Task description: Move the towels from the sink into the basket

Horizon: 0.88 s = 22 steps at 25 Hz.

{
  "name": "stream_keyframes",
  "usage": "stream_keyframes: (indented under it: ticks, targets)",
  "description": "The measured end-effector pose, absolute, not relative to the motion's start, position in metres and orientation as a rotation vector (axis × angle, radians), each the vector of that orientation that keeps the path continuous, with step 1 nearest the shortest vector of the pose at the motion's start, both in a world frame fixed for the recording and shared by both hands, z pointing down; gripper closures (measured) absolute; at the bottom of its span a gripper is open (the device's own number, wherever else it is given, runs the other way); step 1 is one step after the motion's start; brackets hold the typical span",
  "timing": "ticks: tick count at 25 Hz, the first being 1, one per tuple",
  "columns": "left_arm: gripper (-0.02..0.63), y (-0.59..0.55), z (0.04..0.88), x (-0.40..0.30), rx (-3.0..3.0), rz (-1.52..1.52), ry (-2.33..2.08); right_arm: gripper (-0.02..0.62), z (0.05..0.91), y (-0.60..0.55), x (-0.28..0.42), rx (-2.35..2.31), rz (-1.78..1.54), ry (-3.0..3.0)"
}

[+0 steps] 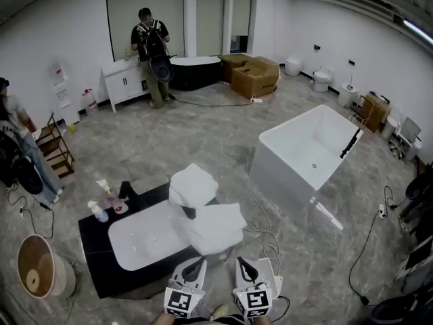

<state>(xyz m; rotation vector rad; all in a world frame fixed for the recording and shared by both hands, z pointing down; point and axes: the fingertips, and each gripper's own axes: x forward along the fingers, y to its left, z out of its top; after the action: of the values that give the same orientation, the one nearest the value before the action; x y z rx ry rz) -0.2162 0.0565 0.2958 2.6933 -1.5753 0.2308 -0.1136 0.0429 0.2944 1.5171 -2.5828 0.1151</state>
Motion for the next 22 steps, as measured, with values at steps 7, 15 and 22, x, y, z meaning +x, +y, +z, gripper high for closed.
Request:
stream_keyframes:
  ticks: [7,15,22]
  targets:
    - [0.598,0.055,0.302,-0.223,2.668,0.241,-1.598,0.594,0.298,0.042,-0.119,1.509,0.128,-2.582]
    - [0.597,0.051,0.294,-0.210,2.682,0.255,-1.618,0.594,0.297,0.039,-0.105,1.511,0.140,-2.584]
    - [0.598,0.045,0.294,-0.193,2.678,0.250,-1.644,0.594,0.305,0.036,-0.084,1.494,0.145,-2.584]
